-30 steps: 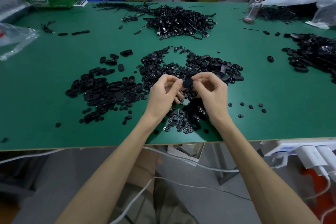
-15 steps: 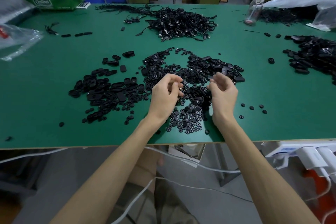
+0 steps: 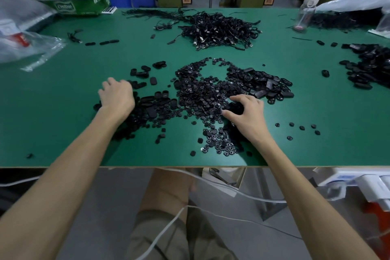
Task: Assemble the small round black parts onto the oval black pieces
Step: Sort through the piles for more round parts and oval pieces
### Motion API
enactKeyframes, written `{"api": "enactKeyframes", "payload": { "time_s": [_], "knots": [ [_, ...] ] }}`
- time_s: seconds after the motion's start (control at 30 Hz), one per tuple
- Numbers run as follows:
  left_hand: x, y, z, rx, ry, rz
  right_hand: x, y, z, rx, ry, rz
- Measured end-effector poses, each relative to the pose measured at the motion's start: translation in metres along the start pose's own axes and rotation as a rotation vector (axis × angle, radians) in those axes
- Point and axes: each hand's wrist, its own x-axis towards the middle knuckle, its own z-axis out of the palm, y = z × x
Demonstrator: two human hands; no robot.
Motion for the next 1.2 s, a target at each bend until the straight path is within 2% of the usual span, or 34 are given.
{"api": "enactKeyframes", "payload": {
  "time_s": [0.17, 0.53, 0.67, 0.77, 0.83, 1.07, 1.2],
  "knots": [
    [-0.002, -0.008, 0.008, 0.009, 0.087, 0.098, 0.001, 0.002, 0.002, -0.031, -0.012, -0.031],
    [0.012, -0.015, 0.017, -0.122, 0.110, 0.094, 0.001, -0.001, 0.004, -0.018, -0.009, -0.044],
    [0.019, -0.012, 0.016, -0.204, 0.077, 0.021, 0.000, -0.002, 0.004, -0.001, -0.012, -0.051],
    [0.026, -0.013, 0.010, -0.359, -0.014, -0.079, 0.000, -0.002, 0.002, 0.039, 0.012, -0.060],
    [0.026, -0.016, 0.008, -0.437, -0.017, -0.078, 0.000, -0.002, 0.001, 0.059, 0.038, -0.074],
    [-0.007, 0.015, -0.001, -0.654, 0.131, 0.118, -0.002, -0.005, -0.001, 0.147, 0.105, -0.060],
    [-0.041, 0.063, -0.006, -0.918, 0.016, 0.296, -0.001, -0.004, -0.001, 0.163, 0.092, -0.037]
  ]
}}
